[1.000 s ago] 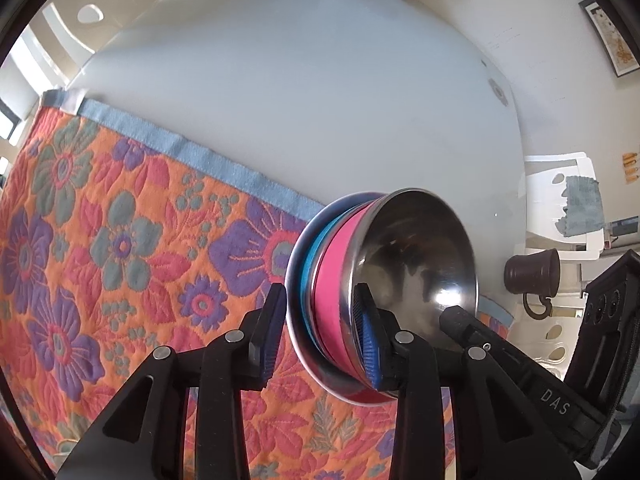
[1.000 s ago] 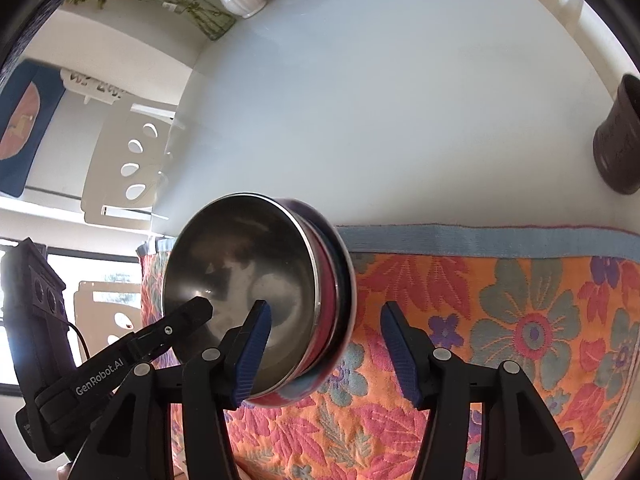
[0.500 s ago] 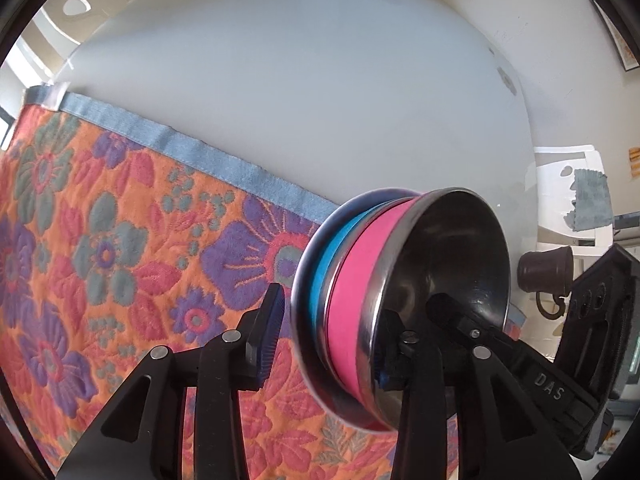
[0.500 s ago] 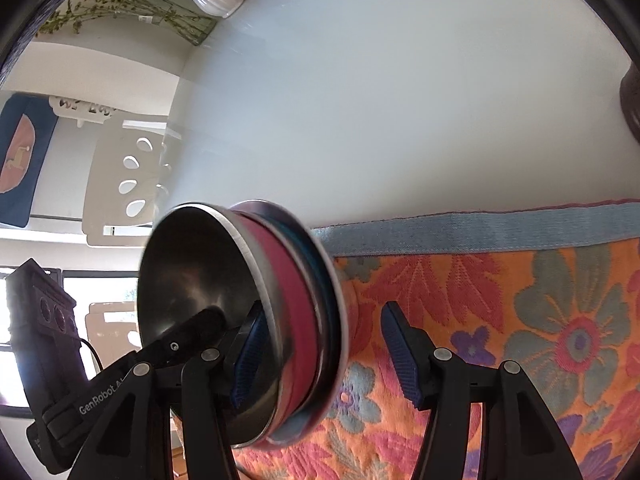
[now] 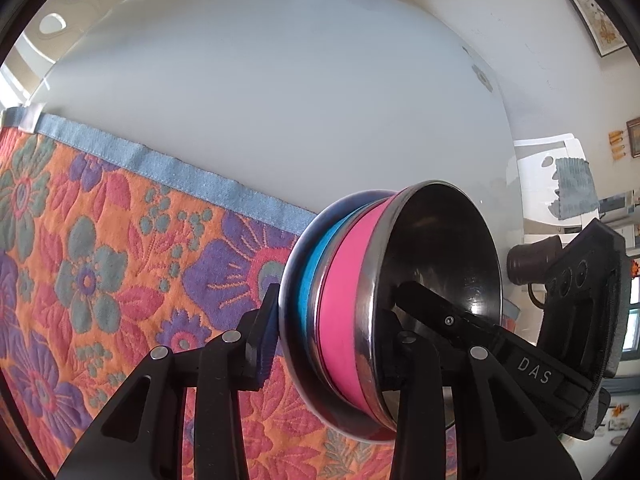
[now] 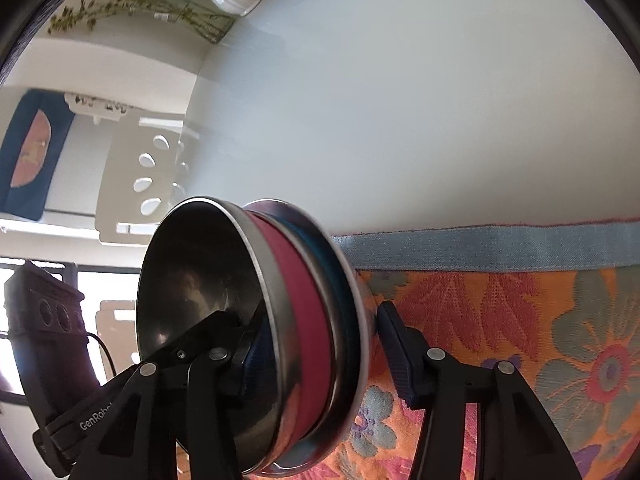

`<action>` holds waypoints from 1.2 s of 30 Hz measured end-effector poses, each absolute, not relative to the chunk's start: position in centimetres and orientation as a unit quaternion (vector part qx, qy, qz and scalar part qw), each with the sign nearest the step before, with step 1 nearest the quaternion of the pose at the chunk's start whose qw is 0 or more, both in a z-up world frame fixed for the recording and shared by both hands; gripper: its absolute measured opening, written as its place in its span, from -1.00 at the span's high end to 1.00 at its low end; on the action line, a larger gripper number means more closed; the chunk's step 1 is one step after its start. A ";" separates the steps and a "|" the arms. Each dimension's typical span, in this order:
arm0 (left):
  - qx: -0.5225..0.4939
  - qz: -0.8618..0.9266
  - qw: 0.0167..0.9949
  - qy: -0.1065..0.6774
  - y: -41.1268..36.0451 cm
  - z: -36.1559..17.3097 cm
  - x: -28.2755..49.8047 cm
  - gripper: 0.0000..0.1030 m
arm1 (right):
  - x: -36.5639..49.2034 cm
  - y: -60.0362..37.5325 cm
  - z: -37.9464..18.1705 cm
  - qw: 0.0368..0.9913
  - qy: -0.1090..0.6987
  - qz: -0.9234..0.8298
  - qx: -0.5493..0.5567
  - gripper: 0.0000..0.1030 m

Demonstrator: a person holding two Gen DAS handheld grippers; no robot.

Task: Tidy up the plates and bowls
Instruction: 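Grip the rim of the whole bowl stack with both tools, then lift the bowl stack with both tools and carry it to the floral plates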

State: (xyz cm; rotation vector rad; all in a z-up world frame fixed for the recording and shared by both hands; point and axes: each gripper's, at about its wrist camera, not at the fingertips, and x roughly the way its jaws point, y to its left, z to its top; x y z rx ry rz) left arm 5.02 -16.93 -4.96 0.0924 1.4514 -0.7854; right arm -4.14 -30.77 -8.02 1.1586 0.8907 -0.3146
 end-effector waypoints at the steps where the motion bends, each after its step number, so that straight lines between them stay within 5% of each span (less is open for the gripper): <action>1: 0.042 -0.348 0.679 0.645 -16.9 -4.9 4.9 0.36 | -3.9 -30.7 -7.8 0.734 0.409 -0.145 0.522 0.03; 36: -0.006 -0.277 0.717 0.639 -3.4 -0.5 4.0 0.36 | -0.1 -21.6 -2.8 0.746 0.471 -0.093 0.462 0.11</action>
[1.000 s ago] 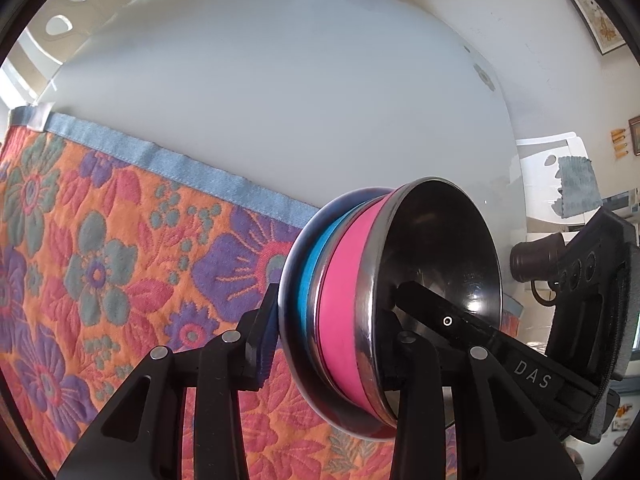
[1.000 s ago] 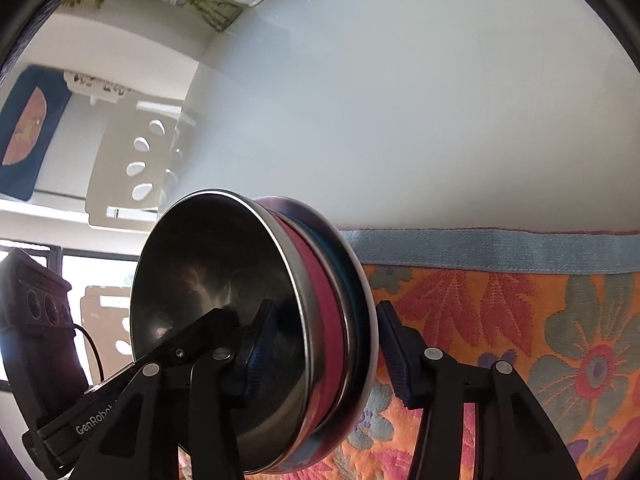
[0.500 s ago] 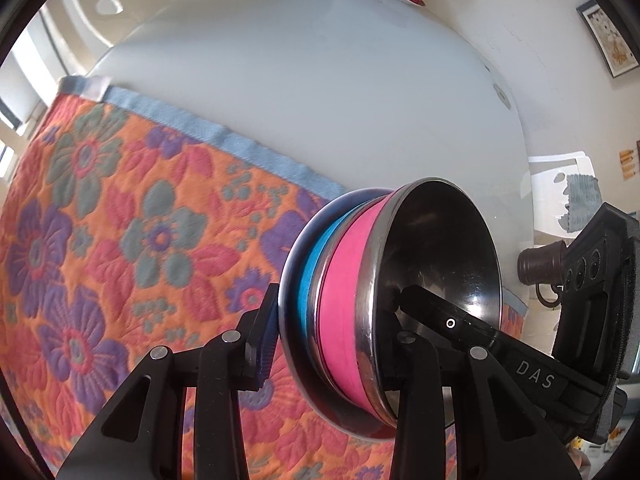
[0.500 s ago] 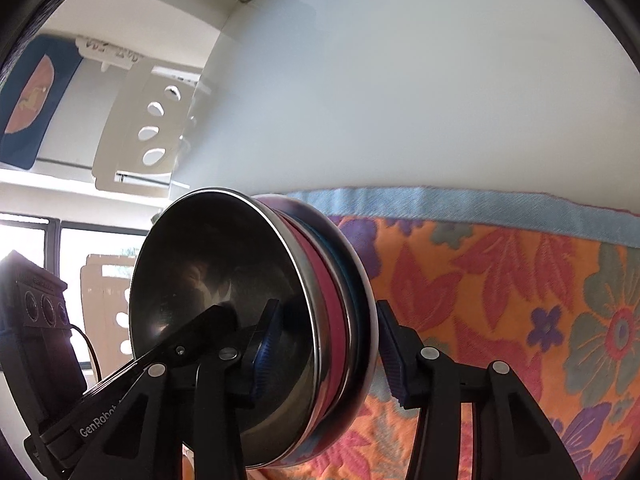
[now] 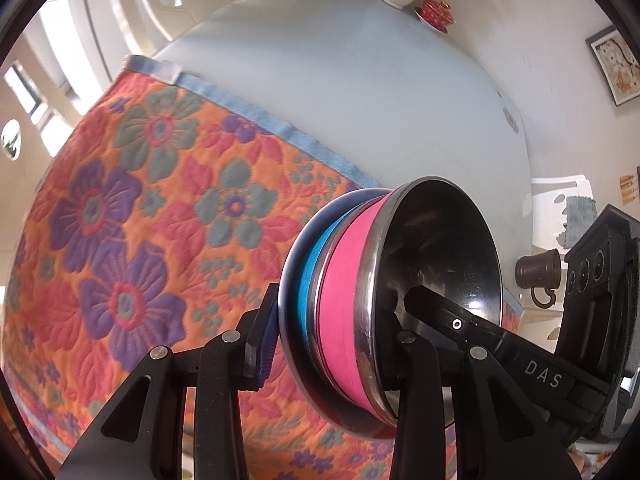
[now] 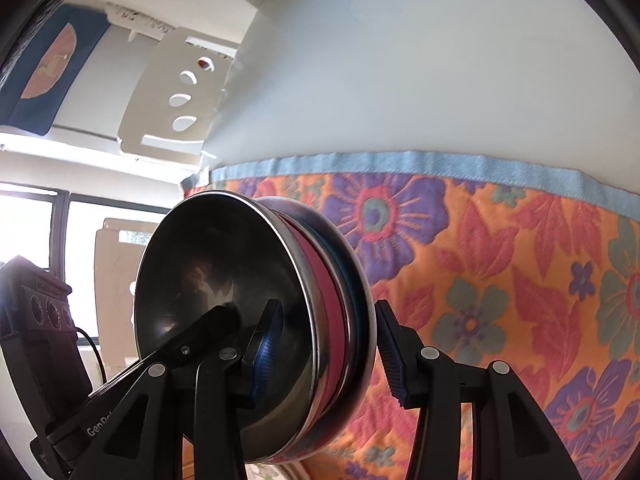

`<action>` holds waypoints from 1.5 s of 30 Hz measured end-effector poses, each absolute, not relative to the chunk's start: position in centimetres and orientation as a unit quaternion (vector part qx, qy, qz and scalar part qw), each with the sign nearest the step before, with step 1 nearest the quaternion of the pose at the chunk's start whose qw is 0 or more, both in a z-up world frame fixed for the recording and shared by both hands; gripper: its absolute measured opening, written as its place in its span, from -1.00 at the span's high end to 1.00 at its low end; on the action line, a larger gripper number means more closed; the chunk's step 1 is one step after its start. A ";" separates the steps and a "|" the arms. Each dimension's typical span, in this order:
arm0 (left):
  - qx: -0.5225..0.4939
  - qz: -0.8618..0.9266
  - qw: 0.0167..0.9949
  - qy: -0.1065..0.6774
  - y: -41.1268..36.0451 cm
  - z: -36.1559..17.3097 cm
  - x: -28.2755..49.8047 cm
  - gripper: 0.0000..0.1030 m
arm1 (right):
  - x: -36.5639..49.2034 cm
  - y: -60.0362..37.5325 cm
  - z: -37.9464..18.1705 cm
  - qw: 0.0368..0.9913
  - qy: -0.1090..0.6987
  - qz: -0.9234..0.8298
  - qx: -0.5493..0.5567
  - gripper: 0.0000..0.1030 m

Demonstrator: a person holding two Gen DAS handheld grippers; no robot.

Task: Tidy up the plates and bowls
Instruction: 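Lift the bowl stack with both tools and carry it to the floral plates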

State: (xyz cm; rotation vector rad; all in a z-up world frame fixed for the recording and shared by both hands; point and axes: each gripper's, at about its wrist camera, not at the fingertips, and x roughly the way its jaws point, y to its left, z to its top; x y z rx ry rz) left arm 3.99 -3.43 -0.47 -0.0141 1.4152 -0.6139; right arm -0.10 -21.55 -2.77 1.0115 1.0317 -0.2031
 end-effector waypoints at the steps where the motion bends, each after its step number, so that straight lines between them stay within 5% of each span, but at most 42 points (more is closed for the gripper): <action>1: -0.008 -0.276 0.717 0.640 -3.2 -0.4 4.0 0.36 | -0.2 -21.1 -2.5 0.746 0.472 -0.091 0.461 0.11; 22: -0.011 -0.315 0.708 0.632 7.6 2.8 2.1 0.36 | -2.2 -8.7 2.8 0.752 0.459 -0.139 0.453 0.11; 45: 0.040 -0.363 0.653 0.664 16.0 -1.2 -1.9 0.37 | -7.9 3.1 0.1 0.713 0.430 -0.214 0.511 0.11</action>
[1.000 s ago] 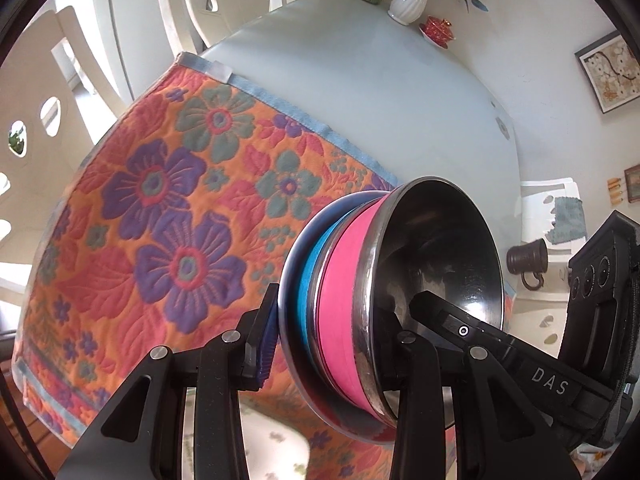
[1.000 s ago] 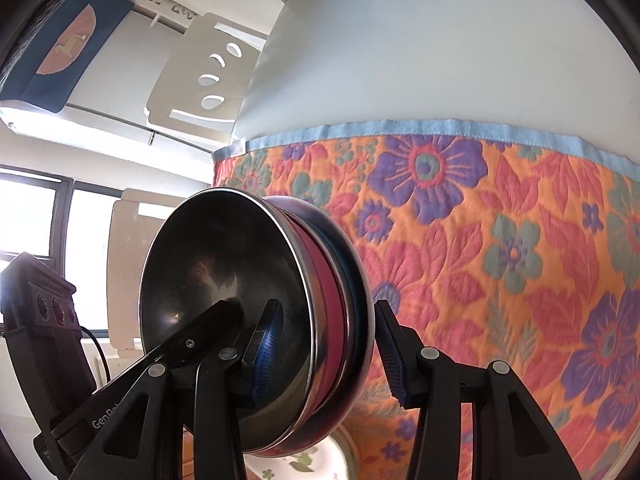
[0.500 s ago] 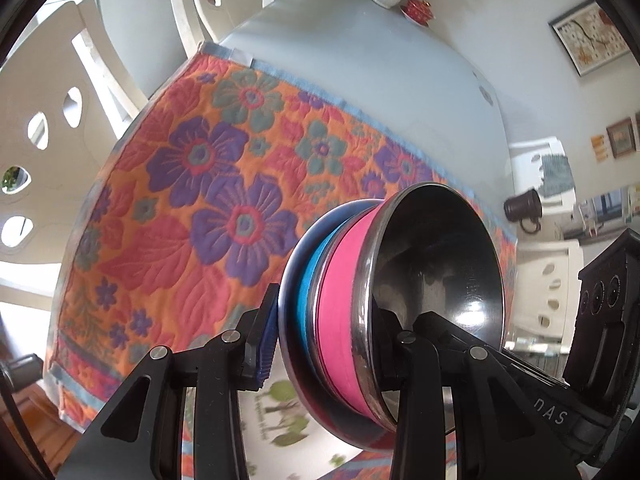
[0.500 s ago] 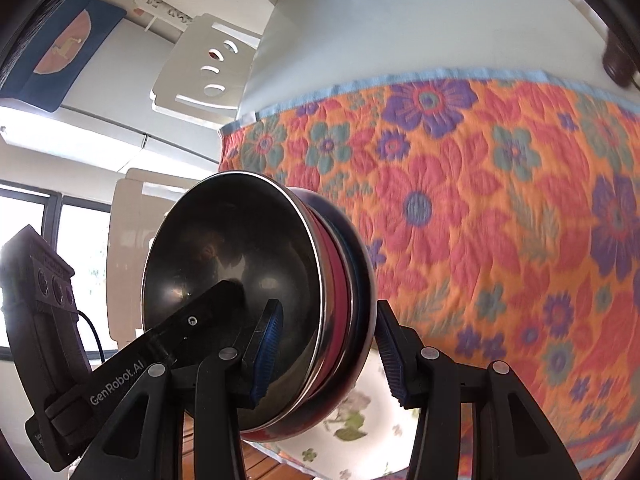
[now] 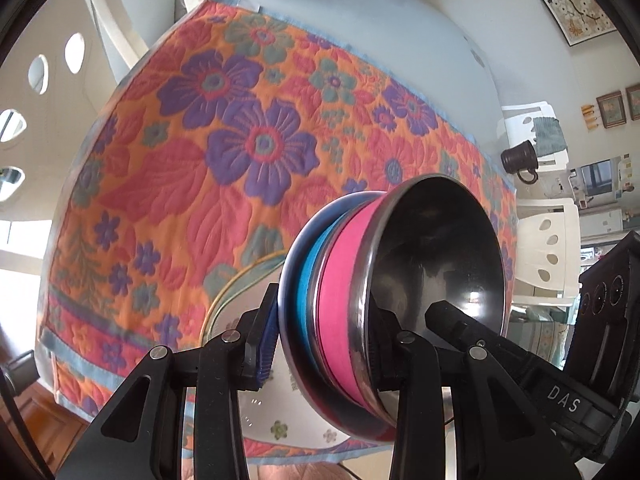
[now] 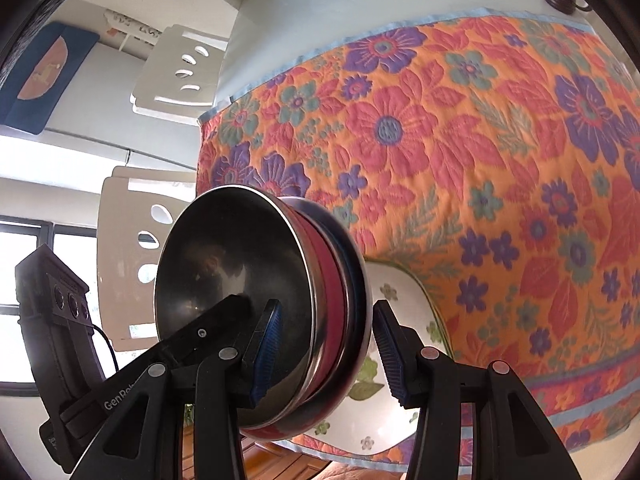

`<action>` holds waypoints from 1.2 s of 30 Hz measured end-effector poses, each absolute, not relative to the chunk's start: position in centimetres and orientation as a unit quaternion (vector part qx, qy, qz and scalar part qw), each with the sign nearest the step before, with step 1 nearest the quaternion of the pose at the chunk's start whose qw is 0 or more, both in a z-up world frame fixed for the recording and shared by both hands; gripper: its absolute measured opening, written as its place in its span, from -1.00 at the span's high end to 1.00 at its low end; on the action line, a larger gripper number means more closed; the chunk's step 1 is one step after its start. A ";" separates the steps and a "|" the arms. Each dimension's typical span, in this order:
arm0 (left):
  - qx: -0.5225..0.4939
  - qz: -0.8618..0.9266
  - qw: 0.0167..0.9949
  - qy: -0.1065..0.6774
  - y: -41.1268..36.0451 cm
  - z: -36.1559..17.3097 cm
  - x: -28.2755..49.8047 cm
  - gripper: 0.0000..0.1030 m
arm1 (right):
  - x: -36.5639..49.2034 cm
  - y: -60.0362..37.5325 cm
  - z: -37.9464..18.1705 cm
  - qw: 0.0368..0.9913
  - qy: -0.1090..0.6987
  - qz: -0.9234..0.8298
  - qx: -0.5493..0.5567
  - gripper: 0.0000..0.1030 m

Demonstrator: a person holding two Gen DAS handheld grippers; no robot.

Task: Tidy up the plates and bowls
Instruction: 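Lift the bowl stack with both tools and carry it to the floral plates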

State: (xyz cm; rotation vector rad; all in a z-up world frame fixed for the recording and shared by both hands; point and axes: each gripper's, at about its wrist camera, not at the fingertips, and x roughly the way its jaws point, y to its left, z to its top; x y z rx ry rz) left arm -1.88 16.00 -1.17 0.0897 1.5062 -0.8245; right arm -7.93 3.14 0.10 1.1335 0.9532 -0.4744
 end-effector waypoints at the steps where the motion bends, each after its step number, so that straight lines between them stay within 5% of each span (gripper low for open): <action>1: 0.040 -0.362 0.652 0.665 16.2 -1.3 -2.0 0.37 | -8.0 3.5 0.0 0.711 0.432 -0.215 0.511 0.11; 36: 0.077 -0.375 0.638 0.668 19.3 -3.8 -5.3 0.40 | -10.2 7.2 -3.7 0.689 0.458 -0.206 0.522 0.11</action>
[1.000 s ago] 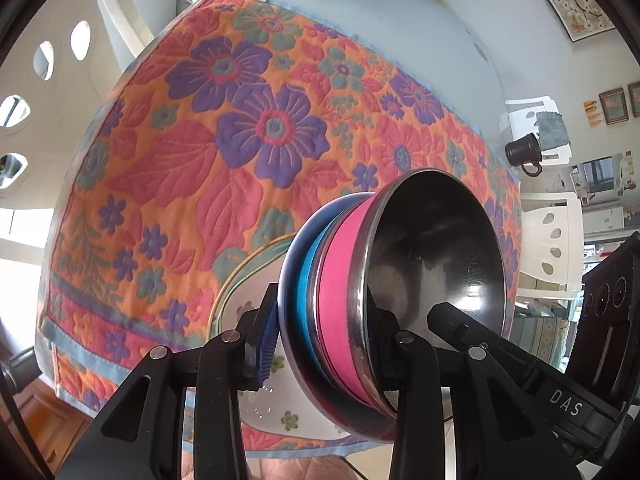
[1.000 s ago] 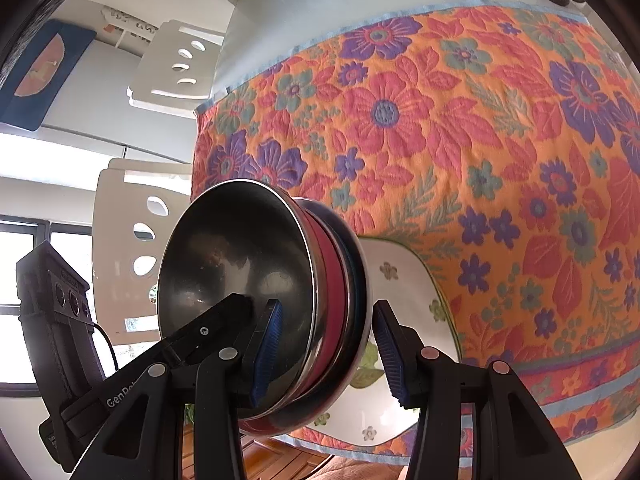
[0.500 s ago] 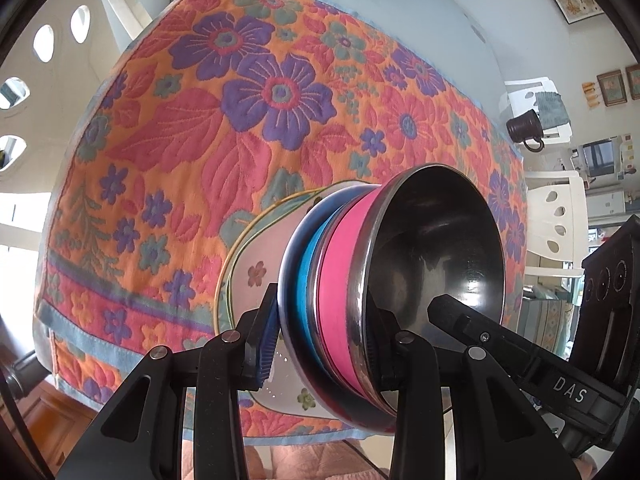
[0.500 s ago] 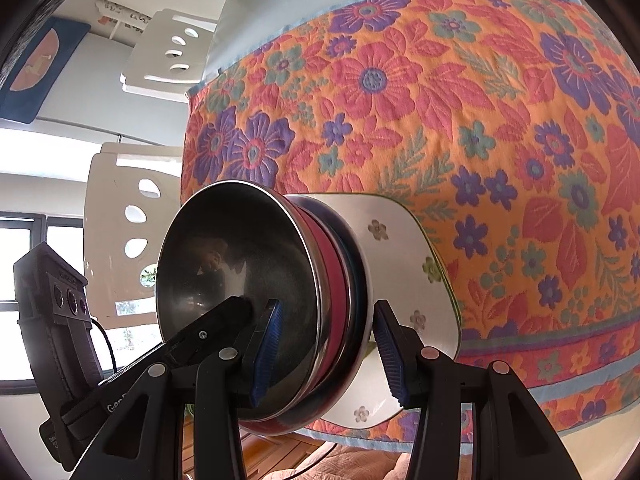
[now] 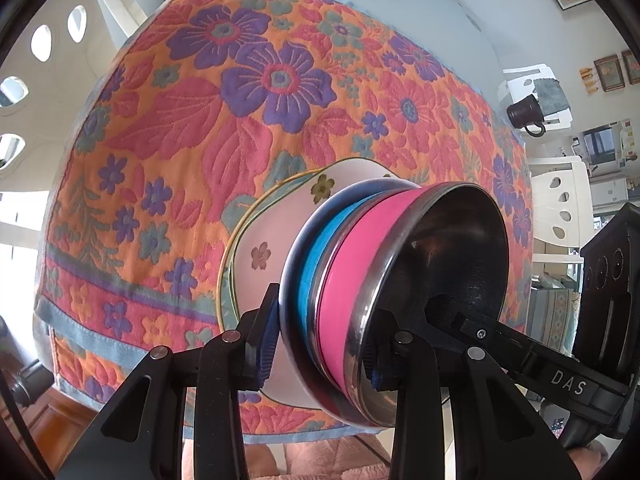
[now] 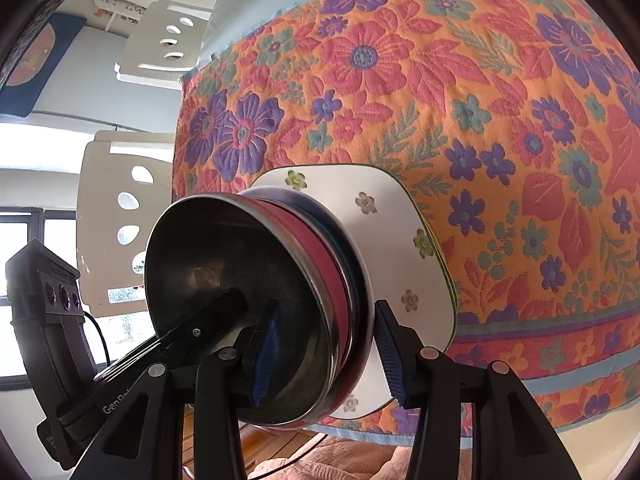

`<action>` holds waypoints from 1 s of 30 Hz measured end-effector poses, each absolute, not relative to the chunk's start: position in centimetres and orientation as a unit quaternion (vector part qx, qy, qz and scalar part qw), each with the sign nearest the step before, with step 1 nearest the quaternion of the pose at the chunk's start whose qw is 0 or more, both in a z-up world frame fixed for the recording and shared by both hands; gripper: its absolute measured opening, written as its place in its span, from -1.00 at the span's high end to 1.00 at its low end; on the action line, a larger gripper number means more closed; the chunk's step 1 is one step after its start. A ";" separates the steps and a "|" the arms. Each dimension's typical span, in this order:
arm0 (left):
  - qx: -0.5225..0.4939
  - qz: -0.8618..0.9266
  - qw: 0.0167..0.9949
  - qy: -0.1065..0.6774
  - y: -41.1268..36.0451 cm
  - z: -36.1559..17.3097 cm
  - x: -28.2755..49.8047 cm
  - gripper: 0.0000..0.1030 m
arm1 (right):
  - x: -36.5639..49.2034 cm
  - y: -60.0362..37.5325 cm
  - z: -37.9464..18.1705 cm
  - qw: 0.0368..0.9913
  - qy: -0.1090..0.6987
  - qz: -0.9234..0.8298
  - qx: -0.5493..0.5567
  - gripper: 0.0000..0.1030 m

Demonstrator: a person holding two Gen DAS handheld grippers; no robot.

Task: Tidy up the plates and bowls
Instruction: 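Lift the bowl stack with both tools and carry it to the floral plates, then lower the bowl stack onto the floral plate stack and open both tools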

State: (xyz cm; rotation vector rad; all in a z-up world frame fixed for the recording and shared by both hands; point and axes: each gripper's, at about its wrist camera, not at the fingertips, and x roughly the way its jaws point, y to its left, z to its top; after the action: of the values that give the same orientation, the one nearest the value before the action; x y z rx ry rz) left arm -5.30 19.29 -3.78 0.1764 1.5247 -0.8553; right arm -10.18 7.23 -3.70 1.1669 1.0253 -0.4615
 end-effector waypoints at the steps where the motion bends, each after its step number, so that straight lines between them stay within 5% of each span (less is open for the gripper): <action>1: 0.078 -0.375 0.639 0.667 19.3 -3.8 -5.4 0.40 | -10.1 7.3 -3.7 0.693 0.460 -0.206 0.516 0.12; 27: 0.128 -0.388 0.741 0.533 22.4 2.9 -7.4 0.40 | -9.6 13.9 3.2 0.809 0.462 -0.237 0.276 0.15; 30: 0.125 -0.382 0.748 0.529 22.8 3.0 -7.2 0.35 | -9.3 14.0 3.3 0.812 0.459 -0.239 0.271 -0.04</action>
State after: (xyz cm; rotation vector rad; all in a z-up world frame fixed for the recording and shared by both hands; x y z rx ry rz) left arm -7.20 22.85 3.04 0.2736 1.1559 -0.8346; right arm -9.30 14.04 3.29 0.5778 0.9800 -0.5094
